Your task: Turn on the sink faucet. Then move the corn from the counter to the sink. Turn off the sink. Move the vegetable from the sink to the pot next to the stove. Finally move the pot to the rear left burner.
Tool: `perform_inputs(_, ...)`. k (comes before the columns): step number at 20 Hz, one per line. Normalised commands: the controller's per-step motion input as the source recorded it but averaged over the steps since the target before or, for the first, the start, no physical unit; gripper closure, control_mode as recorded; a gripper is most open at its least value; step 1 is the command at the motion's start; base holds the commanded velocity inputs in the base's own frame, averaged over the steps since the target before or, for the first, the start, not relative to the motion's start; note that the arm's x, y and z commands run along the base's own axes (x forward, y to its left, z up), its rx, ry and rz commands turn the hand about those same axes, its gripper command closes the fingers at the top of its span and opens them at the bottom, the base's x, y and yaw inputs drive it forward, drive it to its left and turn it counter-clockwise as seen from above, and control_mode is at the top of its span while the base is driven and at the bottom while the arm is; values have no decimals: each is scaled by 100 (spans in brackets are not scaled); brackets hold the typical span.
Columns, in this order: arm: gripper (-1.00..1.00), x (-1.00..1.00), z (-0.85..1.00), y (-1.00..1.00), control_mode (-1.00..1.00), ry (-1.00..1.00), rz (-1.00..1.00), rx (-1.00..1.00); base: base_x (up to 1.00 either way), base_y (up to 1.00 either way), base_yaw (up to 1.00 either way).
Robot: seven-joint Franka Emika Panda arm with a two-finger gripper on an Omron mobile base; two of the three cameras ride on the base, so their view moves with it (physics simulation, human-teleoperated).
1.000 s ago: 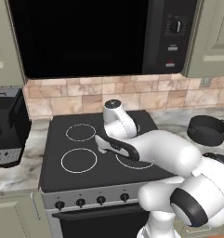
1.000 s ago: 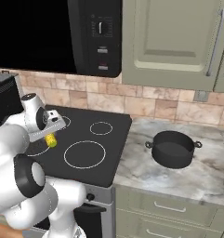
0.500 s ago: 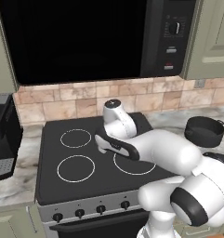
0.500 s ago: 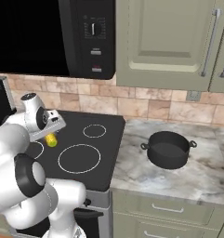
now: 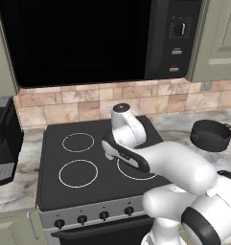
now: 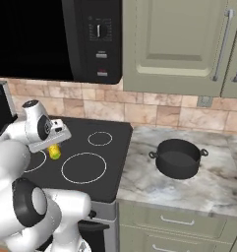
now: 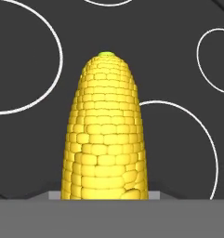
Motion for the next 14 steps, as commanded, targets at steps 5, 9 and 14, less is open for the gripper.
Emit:
perform_inputs(5, 100, -6, 0, -71, -100, 0, -16, 9, 0, 0, 0)
perform_inputs(9, 100, 0, 0, -89, -100, -1, -7, 9, 0, 0, 0)
perform_inputs(14, 100, 0, 0, -92, -100, -1, -4, 10, 0, 0, 0)
